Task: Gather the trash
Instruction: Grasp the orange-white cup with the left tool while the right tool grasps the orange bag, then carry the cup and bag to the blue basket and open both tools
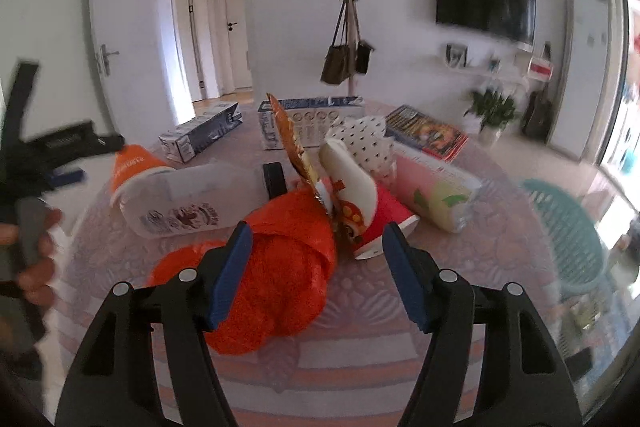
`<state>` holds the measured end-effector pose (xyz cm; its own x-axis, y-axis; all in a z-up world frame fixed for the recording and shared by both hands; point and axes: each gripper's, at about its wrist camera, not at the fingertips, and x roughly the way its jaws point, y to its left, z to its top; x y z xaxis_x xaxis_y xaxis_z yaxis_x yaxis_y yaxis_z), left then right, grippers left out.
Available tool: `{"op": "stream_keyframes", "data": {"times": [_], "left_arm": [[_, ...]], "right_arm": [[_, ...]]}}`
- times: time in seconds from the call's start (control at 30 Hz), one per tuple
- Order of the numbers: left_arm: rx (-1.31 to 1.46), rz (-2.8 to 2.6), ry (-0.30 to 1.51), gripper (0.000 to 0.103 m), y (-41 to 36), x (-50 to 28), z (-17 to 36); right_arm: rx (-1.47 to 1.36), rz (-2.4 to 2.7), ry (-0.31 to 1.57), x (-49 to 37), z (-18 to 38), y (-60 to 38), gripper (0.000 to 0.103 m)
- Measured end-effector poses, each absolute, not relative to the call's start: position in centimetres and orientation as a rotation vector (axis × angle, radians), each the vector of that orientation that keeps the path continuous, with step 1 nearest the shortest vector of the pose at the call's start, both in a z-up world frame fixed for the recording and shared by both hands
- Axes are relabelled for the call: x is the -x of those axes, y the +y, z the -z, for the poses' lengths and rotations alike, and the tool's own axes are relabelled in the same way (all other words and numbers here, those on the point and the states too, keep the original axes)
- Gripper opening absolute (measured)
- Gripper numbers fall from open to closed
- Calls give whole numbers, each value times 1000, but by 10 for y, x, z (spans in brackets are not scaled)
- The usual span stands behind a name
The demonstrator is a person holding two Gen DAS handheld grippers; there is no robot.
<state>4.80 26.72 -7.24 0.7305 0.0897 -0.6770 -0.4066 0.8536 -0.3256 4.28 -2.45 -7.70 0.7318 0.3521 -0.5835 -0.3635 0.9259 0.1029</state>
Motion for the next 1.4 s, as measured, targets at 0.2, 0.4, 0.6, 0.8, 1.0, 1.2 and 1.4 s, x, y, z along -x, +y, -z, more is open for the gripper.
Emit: {"op": "stream_keyframes", "data": {"times": [0.2,0.4,0.6,0.8,1.0,1.2,1.4], "left_arm": [[528,-300,772,91,275,-55,93],[647,-250,773,87,278,-58,109],[587,-223,753,65,261,-59,100],[510,-217,677,46,242,-51,77],[453,-182,587,43,223,-38,46],[381,-126,493,43,193,-31,8],[349,-50,429,43,160,-34,-17]], "right_arm": [[14,-401,771,-64,92,-20,75],[44,-414,849,-71,106,-13,75],[86,-475,862,-63,109,-4,45],[132,-502,792,-38,99,-3,28],[100,-533,715,-27,73,-17,26],[67,-542,612,-19,39,-35,26],[30,-517,514,-21,5,-58,26]]}}
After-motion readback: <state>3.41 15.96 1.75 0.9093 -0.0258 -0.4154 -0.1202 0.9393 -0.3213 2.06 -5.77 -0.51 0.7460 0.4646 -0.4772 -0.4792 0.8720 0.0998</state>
